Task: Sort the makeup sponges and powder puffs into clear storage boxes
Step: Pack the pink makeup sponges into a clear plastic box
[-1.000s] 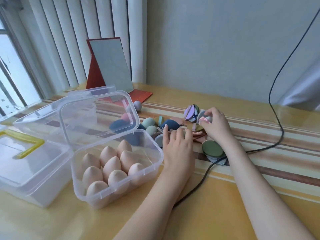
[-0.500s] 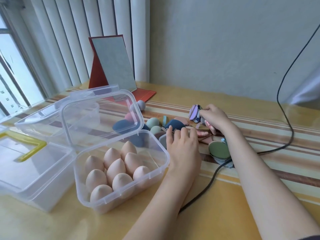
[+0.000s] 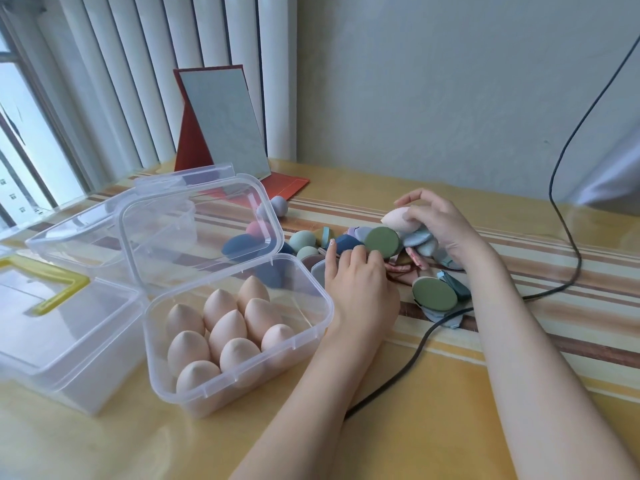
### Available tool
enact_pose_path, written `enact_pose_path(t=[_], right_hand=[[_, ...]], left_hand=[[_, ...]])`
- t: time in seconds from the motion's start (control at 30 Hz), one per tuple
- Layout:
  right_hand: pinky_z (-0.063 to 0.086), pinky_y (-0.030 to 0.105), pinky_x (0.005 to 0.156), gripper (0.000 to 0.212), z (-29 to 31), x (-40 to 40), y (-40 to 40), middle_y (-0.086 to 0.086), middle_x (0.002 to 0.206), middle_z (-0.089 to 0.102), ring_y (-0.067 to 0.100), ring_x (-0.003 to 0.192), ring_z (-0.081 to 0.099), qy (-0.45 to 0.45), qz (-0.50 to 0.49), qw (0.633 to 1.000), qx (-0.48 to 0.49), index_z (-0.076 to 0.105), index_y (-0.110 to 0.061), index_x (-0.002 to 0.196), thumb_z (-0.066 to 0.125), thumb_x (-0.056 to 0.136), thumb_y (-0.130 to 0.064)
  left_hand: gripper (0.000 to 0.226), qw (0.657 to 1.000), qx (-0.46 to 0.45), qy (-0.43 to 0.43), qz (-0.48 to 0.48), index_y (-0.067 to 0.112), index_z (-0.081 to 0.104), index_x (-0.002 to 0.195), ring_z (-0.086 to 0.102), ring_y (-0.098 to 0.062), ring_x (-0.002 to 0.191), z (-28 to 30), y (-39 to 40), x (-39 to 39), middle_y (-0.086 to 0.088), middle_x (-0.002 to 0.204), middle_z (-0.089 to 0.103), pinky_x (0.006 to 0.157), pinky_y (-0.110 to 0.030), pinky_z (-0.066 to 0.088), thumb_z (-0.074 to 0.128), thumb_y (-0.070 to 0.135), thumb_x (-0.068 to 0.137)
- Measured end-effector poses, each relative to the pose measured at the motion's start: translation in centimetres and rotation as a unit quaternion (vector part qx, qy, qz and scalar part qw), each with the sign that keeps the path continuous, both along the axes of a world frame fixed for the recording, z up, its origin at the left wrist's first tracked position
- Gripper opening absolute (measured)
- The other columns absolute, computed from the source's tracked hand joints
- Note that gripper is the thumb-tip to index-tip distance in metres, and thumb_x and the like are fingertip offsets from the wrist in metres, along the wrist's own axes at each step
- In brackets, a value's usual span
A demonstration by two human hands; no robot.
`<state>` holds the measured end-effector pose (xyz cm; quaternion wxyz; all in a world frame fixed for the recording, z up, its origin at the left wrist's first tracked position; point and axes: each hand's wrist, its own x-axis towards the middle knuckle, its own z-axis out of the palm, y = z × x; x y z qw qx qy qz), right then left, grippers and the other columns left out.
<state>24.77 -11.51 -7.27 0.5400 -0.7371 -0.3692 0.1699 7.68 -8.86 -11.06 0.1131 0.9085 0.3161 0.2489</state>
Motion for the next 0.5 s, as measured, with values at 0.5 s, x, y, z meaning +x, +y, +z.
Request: enact_pose_path(t=[0.5], right_hand=[[0.044,0.018,0.055,0.031,0.38,-0.80,-0.07,-0.010,0.066,0.067,0.003,0.060,0.060,0.012,0.133,0.983,-0.125,0.071,-0.027,0.069,0.054,0.092,-0.040]], left_hand=[[0.072,0.995,-0.007,-0.100,-0.008,0.017,0.007,0.152,0.041,-0.016,0.132,-0.30,0.44,0.95,-0.002,0.146,0.040,0.118,-0.036,0.001,0.043,0.043,0.095]])
